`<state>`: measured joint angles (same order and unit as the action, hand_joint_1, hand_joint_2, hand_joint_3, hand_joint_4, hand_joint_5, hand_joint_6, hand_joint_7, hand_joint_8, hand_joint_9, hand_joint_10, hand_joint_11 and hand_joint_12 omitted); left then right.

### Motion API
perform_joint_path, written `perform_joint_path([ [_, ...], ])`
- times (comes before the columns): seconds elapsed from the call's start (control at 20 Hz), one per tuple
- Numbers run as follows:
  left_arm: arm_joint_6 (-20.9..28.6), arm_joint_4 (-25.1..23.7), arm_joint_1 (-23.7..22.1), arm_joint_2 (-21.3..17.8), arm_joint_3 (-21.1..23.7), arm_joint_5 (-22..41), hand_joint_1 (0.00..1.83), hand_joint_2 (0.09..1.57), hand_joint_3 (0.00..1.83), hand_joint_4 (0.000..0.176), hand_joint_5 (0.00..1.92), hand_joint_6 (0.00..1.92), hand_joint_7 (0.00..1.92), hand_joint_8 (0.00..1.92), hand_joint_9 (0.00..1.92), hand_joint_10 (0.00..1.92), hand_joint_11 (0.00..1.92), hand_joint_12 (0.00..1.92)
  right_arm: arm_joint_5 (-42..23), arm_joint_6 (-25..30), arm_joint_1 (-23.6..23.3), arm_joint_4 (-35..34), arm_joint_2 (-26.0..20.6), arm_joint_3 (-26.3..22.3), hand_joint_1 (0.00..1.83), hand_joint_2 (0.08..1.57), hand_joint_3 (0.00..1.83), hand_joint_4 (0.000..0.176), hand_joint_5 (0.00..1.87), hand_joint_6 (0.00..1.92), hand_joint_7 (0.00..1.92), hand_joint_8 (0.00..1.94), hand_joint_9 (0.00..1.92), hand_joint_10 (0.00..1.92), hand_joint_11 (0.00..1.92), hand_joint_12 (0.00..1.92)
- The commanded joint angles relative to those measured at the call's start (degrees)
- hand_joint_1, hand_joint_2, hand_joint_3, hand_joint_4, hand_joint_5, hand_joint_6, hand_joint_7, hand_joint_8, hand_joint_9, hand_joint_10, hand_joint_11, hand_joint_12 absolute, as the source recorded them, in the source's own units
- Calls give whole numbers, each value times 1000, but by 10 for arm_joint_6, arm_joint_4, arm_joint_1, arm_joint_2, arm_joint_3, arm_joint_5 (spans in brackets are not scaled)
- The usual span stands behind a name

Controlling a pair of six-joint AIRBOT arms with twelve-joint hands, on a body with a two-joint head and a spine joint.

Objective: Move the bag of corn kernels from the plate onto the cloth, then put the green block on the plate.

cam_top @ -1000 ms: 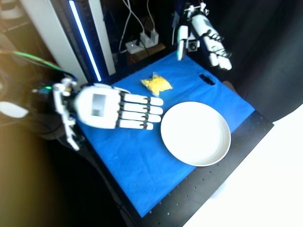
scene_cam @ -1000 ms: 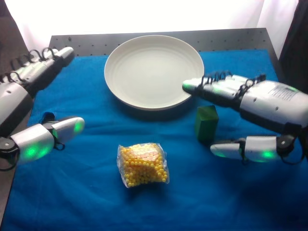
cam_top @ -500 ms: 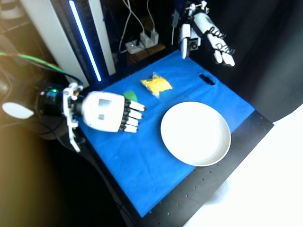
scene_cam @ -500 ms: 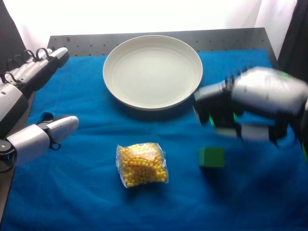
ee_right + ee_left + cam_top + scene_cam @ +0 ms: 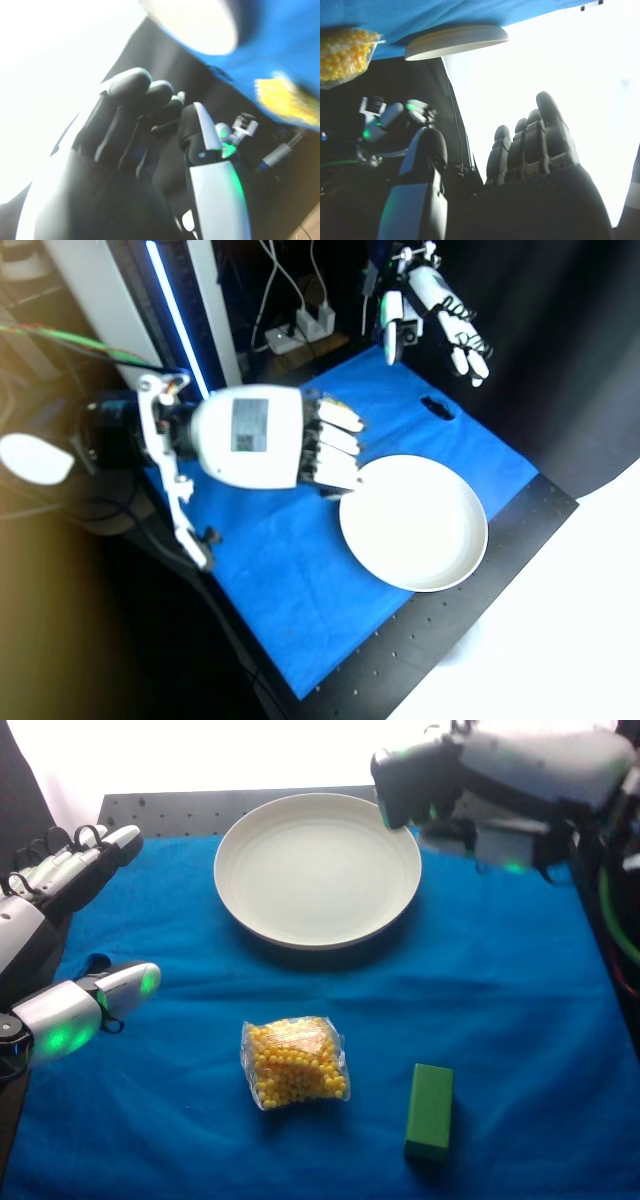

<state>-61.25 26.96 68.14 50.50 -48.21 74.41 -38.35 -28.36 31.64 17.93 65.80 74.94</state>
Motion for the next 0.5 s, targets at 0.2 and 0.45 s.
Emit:
perform_joint_path([
  [0.2, 5, -11, -4, 5, -6, 66, 608, 1266, 0, 110, 98, 0, 0, 0, 72, 5, 0, 517, -3, 1, -26, 5, 32, 21, 1353, 1212, 0, 0, 650, 1209, 788, 1293, 882, 1491, 714, 1701],
  [0.45, 6, -9, -4, 4, -4, 72, 594, 1269, 1, 107, 100, 0, 12, 0, 75, 3, 0, 440, -8, 19, -26, 65, 13, -13, 1347, 1224, 1, 0, 645, 1232, 773, 1360, 818, 1530, 643, 1729],
])
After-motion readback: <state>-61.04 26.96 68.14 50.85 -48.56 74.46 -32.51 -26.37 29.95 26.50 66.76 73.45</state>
